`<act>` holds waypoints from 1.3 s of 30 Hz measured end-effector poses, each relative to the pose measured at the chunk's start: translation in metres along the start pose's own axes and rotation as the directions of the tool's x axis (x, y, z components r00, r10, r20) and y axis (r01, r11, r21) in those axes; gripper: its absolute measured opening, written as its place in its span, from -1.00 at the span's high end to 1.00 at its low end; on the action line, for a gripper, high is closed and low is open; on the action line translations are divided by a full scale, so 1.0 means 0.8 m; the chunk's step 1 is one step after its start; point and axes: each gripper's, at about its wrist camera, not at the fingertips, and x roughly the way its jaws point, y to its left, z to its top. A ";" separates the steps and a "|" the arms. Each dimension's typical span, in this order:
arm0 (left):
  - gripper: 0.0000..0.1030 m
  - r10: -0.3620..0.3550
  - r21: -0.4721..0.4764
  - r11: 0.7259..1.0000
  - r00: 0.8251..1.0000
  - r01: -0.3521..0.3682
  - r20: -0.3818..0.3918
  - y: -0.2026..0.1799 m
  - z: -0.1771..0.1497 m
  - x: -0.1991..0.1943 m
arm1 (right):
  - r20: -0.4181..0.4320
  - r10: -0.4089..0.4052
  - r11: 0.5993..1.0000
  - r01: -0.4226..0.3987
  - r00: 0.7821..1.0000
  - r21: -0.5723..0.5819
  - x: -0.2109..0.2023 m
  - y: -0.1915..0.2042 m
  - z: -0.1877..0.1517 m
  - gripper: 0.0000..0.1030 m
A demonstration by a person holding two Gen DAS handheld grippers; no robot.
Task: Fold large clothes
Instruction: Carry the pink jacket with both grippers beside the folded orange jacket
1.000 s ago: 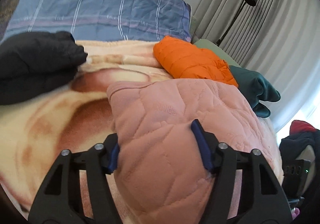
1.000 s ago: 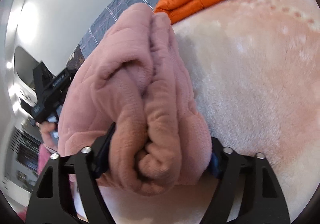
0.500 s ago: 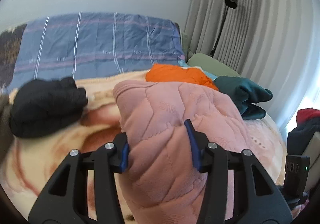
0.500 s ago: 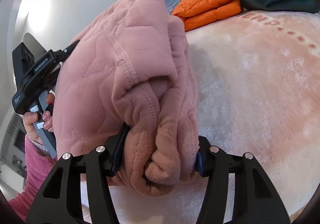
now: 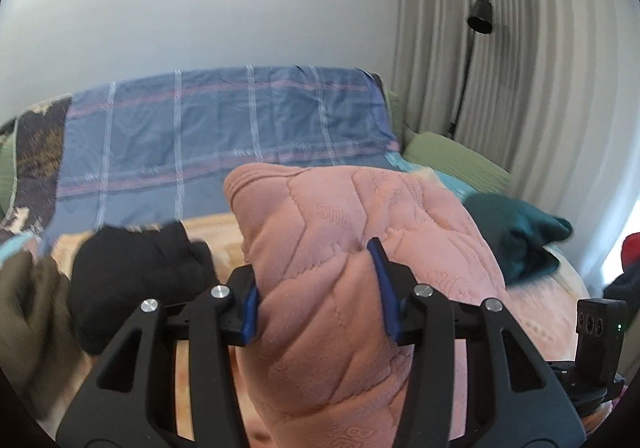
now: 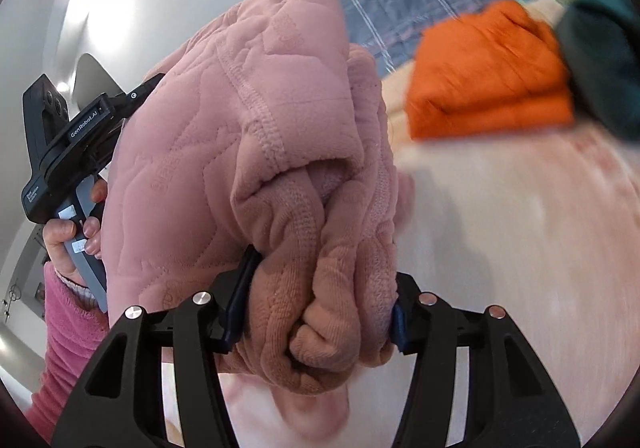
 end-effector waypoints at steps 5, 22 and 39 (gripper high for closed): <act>0.08 0.082 0.047 0.995 0.996 -0.084 0.024 0.026 0.071 0.042 | 0.047 0.021 1.000 -0.020 0.999 -0.017 0.049 0.002 0.067 -0.09; 0.16 0.364 0.161 0.928 0.910 -0.336 -0.197 0.124 0.005 0.369 | 0.084 -0.405 0.888 0.414 0.910 -0.201 0.309 -0.087 0.126 -0.09; -0.16 0.317 0.058 0.948 0.941 -0.312 -0.117 0.133 -0.055 0.347 | 0.108 -0.362 0.907 0.377 0.926 -0.186 0.297 -0.081 0.117 -0.21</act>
